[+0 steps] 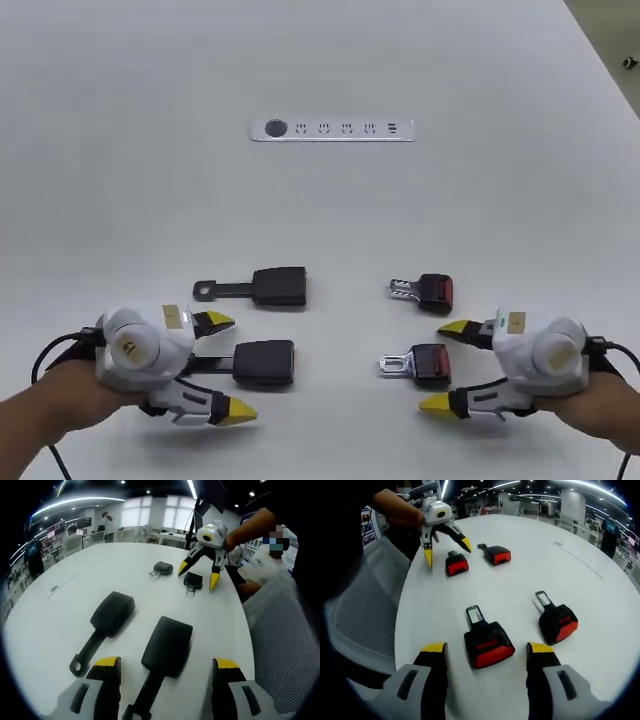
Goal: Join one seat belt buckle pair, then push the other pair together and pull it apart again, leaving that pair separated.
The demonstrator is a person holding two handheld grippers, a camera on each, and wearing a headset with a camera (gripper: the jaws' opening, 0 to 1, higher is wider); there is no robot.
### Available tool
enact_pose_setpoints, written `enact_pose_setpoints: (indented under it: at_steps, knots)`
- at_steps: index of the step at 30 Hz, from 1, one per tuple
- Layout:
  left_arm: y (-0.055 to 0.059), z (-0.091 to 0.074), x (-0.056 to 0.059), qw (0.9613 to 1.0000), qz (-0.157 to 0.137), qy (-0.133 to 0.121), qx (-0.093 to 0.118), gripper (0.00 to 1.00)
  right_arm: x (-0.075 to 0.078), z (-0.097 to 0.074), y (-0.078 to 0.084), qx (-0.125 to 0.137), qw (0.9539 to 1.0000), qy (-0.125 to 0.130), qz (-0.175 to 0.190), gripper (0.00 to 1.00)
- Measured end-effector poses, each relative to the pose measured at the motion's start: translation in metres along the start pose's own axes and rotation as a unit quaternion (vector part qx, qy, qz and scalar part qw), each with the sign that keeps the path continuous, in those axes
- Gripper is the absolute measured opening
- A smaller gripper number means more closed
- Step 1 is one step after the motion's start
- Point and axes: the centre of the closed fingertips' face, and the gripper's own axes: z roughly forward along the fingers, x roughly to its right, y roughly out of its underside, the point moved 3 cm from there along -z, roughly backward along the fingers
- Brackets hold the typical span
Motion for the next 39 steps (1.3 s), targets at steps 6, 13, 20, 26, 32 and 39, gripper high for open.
enact_pose_setpoints:
  at_steps: [6, 13, 20, 26, 32, 39]
  knots:
    - [0.004, 0.007, -0.003, 0.9997, 0.018, 0.012, -0.009, 0.71, 0.004, -0.001, -0.003, -0.002, 0.9998, -0.01, -0.015, 0.56]
    - [0.005, 0.009, -0.005, 0.9981, 0.055, 0.023, -0.018, 0.56, -0.005, -0.001, -0.005, -0.018, 0.9973, -0.04, -0.058, 0.4]
    - [0.011, 0.012, -0.018, 0.9938, 0.103, 0.008, -0.041, 0.41, -0.001, -0.001, -0.005, -0.026, 0.9972, -0.027, -0.066, 0.35]
    - [0.015, 0.015, -0.014, 0.9925, 0.111, 0.019, -0.047, 0.33, 0.001, -0.001, -0.003, -0.03, 0.9979, -0.022, -0.053, 0.34]
    - [0.012, 0.015, -0.011, 0.9912, 0.117, 0.023, -0.057, 0.33, 0.002, -0.001, -0.003, -0.038, 0.9977, -0.022, -0.051, 0.34]
    - [0.012, 0.014, -0.012, 0.9885, 0.129, 0.04, -0.068, 0.33, 0.003, -0.001, -0.001, -0.049, 0.9973, -0.02, -0.05, 0.34]
